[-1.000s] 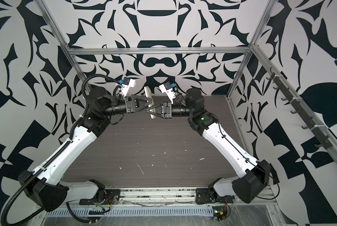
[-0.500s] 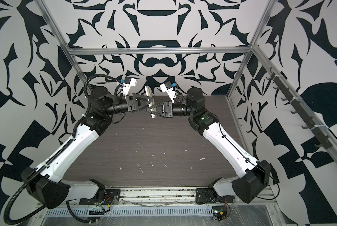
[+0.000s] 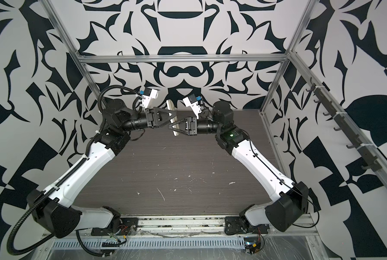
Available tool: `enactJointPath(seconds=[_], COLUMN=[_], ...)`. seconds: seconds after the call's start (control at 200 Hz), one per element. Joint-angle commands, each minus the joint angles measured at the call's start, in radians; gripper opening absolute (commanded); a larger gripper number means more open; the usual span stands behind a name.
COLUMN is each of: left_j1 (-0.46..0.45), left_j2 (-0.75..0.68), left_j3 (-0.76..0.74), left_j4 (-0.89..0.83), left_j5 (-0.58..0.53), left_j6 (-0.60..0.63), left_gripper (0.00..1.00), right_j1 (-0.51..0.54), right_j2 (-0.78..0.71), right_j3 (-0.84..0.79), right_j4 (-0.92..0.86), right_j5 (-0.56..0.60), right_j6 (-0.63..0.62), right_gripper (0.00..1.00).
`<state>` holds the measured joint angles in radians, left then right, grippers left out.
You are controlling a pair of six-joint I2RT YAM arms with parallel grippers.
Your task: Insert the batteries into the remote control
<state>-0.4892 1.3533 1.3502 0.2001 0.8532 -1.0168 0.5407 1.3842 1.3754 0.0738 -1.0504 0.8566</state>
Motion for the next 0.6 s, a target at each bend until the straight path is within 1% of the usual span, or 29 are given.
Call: enactJointPath(seconds=[0.0,0.1,0.185,0.2,0.22,0.315,0.39,0.44,0.525,0.595], left_j1=[0.01,0.046,0.09,0.098,0.108,0.153,0.153,0.153,0.147,0.122], left_j2=[-0.011,-0.002,0.011,0.011,0.013,0.026,0.048,0.066,0.072,0.074], left_j3=[0.033,0.078,0.126,0.129,0.134,0.151,0.187,0.2,0.186,0.155], left_j4=[-0.102,-0.303,-0.524,-0.553,-0.596,-0.767,-0.9,-0.969,-1.01,-1.01], left_j5=[-0.054,-0.103,-0.188,-0.206,-0.237,-0.345,-0.459,-0.513,-0.611,-0.68], left_j6=[0.067,0.138,0.229,0.242,0.26,0.313,0.381,0.408,0.427,0.432], left_gripper=[0.24,0.23,0.21,0.21,0.21,0.21,0.22,0.21,0.21,0.21], right_j1=[0.005,-0.007,-0.036,-0.046,-0.052,-0.08,-0.111,-0.127,-0.134,-0.138], right_j2=[-0.021,-0.007,-0.006,-0.007,-0.009,-0.033,-0.054,-0.062,-0.073,-0.086], right_j3=[0.056,0.082,0.059,0.053,0.05,0.023,-0.008,-0.015,-0.01,-0.022], right_j4=[-0.099,-0.223,-0.257,-0.266,-0.278,-0.36,-0.43,-0.489,-0.586,-0.595], right_j5=[0.044,0.093,0.125,0.134,0.142,0.21,0.253,0.289,0.375,0.426], right_j6=[-0.1,-0.154,-0.158,-0.161,-0.165,-0.22,-0.267,-0.31,-0.378,-0.391], right_gripper=[0.35,0.56,0.76,0.82,0.84,0.9,0.95,0.99,0.99,0.99])
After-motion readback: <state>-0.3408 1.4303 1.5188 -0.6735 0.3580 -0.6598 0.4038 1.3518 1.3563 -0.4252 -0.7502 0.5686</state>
